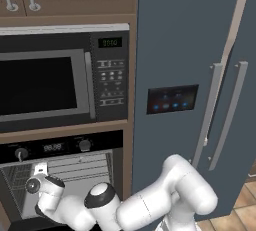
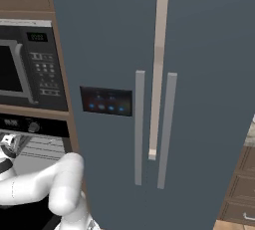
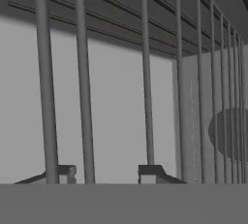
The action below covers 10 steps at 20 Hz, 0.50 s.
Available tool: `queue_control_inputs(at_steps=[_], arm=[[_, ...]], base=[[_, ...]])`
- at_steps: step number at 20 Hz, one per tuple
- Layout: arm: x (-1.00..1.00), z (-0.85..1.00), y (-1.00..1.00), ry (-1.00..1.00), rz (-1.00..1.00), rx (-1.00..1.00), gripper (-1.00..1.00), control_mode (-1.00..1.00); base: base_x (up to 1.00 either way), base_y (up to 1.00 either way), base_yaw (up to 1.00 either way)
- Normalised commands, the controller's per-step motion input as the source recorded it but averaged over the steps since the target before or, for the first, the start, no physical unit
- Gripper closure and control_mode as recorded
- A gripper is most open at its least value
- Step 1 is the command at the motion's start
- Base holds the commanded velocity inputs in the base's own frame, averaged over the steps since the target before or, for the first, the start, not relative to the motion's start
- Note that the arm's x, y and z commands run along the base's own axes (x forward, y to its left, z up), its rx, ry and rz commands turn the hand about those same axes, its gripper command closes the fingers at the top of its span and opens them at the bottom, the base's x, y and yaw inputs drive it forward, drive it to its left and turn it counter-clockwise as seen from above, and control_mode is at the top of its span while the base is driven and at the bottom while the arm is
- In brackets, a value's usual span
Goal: Take the fish from the oven and place it on the plate on the counter.
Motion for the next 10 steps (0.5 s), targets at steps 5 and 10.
queue_control_inputs(at_steps=[5,10], arm=[[-0.92,-1.0,0.0,-0.08,0.0,0.0,1.0,-1.0],[-0.87,-1.0,0.0,-0.01,0.0,0.0,1.0,-1.0]], base=[[0.0,0.0,0.0],[0.0,0.0,0.0]])
